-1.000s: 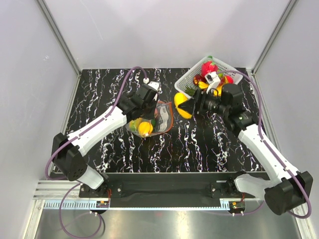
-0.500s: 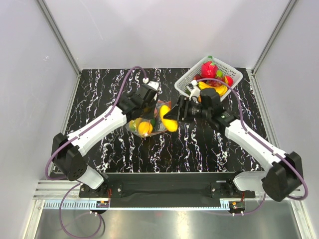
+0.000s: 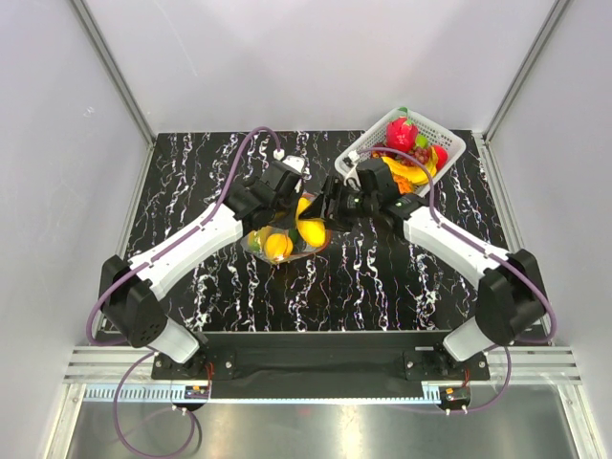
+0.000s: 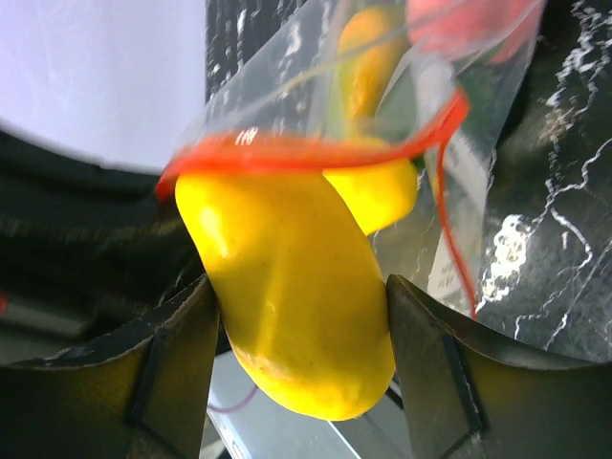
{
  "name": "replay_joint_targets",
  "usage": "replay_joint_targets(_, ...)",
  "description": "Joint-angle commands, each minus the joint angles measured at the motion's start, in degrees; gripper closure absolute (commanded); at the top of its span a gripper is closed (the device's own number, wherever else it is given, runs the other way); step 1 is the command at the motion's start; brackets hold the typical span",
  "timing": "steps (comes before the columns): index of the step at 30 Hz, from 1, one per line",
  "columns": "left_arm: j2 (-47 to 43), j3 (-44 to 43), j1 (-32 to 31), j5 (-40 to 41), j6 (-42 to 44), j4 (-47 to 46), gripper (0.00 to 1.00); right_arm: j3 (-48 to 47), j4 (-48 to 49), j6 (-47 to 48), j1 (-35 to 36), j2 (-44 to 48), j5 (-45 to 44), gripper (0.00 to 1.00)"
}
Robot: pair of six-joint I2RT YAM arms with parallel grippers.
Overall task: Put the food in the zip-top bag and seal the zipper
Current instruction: Place the fake fruit in the zipper food storage bag, then zip the zipper food storage bag at the center of the board.
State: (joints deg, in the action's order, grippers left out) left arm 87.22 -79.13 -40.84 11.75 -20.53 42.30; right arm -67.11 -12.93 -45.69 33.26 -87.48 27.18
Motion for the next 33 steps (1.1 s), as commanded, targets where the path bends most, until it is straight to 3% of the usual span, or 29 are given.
replay_joint_targets(1,-2.23,0.12,-0.21,-0.24,-0.47,-3.28,1.00,-4.68,0.81,-2.30,1.28,-2.69,-5.01,0.61)
replay_joint_targets(6,-2.93,-0.32,-0.21,-1.29,-0.38,-3.46,1.00,-5.57,1.33,-2.29,2.43,-4.89,-12.76,0.53)
replay_joint_targets(7,-3.02,-0.49,-0.21,-1.46,-0.30,-3.46,1.00,-5.49,2.37,-2.91,2.60,-5.24,-13.29,0.39)
replay_joint_targets(9,-3.20,-0.76,-0.21,-2.08,-0.12,-3.37,1.00,-5.92,2.47,-3.00,2.95,-6.12,-13.82,0.29)
replay_joint_targets(10,-3.11,-0.85,-0.12,-2.08,-0.12,-3.11,1.00,-6.19,2.47,-3.00,3.22,-6.03,-14.95,0.15)
replay_joint_targets(11,-3.20,-1.02,-0.20,-2.08,-0.12,-2.93,1.00,-6.19,2.47,-2.91,3.83,-5.95,-15.57,0.07)
replay_joint_targets(13,-3.37,-1.02,-0.12,-1.99,0.06,-2.84,1.00,-6.01,2.38,-2.56,4.36,-4.90,-17.24,0.03)
replay_joint_targets(16,-3.55,-0.76,0.32,-2.17,0.23,-2.75,1.00,-6.10,1.42,-1.68,5.06,-2.61,-18.73,0.03)
replay_joint_targets(19,-3.81,-0.67,0.58,-2.26,0.32,-2.75,1.00,-6.28,-0.69,-0.46,5.59,0.72,-20.23,0.10)
replay_joint_targets(27,-4.16,-0.67,0.94,-1.91,0.41,-2.40,1.00,-3.56,-6.93,5.60,5.86,12.59,-23.92,0.48)
replay_joint_targets(33,-4.69,-1.02,1.02,-1.82,0.50,-1.88,1.00,-0.49,-12.74,11.15,5.86,13.74,-23.66,0.41)
